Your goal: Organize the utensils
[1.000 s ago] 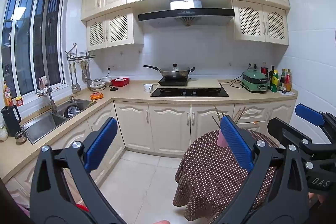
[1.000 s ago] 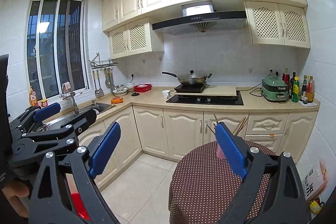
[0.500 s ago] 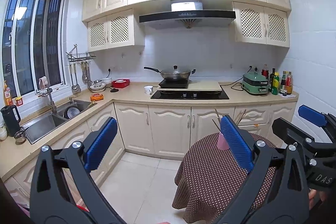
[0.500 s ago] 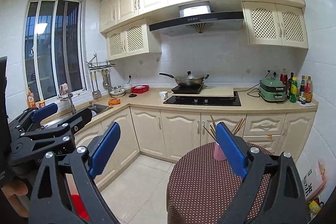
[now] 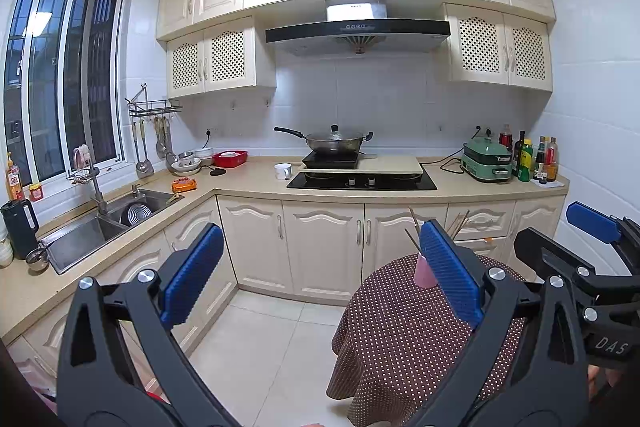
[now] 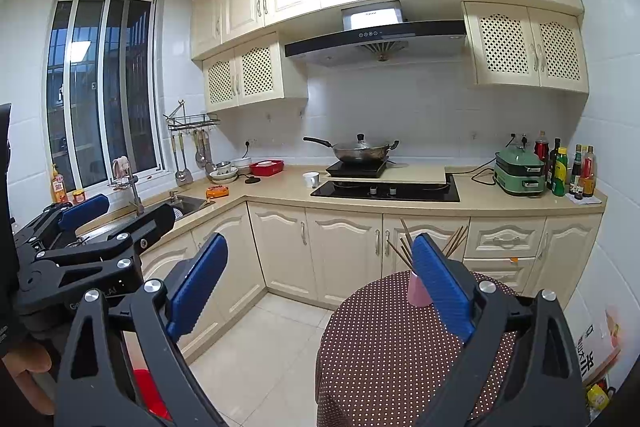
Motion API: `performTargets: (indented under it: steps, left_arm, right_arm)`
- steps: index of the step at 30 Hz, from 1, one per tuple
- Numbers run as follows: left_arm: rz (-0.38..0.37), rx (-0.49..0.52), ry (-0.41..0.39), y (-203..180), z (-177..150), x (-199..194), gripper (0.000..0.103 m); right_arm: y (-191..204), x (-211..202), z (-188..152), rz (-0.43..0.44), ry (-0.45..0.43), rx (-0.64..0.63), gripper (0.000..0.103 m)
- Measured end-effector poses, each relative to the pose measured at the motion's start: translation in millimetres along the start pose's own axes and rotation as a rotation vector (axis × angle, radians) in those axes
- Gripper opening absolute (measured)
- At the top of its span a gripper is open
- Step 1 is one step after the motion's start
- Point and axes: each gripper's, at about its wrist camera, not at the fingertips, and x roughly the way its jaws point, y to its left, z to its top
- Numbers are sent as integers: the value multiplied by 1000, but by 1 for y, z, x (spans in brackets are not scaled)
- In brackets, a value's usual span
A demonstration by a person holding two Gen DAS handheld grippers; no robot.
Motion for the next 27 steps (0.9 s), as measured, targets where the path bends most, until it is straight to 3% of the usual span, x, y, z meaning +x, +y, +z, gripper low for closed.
performTargets:
  steps: [27]
  left_arm:
    - [5,0,-5,7,1,4,97]
  right_arm:
    - [-4,5,3,11,-2,2,94]
